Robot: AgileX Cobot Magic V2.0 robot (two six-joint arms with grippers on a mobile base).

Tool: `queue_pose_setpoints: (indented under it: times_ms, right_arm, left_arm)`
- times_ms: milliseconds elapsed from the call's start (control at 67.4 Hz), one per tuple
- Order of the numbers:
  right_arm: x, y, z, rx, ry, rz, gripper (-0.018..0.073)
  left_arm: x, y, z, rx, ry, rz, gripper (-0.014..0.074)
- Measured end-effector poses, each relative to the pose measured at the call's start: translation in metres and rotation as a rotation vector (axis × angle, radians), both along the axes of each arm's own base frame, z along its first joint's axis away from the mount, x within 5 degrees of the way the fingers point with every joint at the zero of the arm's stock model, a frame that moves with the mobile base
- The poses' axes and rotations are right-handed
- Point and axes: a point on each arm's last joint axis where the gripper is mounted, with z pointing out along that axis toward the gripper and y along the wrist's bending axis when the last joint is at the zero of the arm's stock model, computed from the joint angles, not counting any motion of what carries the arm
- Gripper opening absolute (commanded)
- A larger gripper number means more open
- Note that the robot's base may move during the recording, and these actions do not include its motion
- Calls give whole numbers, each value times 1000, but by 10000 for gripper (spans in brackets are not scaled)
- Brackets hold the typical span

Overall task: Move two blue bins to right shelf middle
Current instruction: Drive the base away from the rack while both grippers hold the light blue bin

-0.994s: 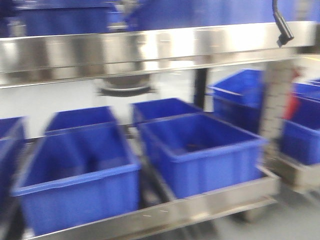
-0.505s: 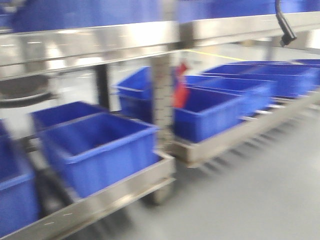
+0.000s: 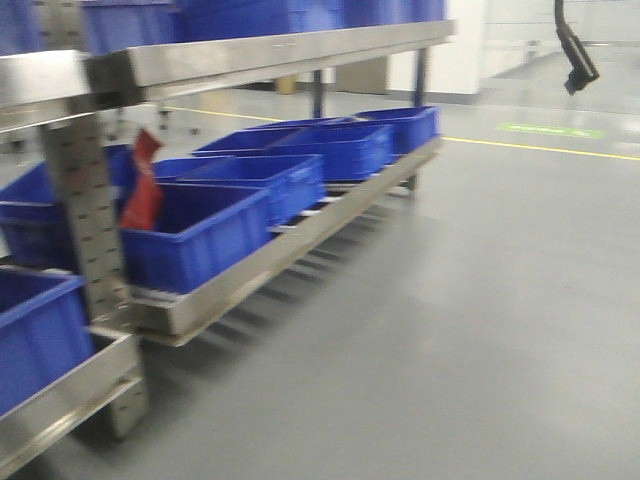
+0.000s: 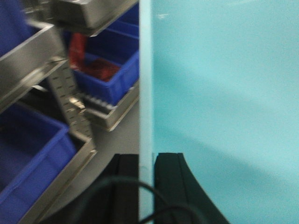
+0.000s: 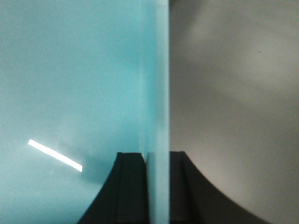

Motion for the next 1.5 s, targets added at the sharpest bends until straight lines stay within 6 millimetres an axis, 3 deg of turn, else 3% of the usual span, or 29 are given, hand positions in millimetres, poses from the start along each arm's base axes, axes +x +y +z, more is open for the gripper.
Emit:
queue_pose_setpoints:
  times_ms: [1499]
  right_arm:
    - [0, 0, 0, 0, 0, 0, -167]
  left_arm:
    - [0, 0, 0, -3, 2, -2, -111]
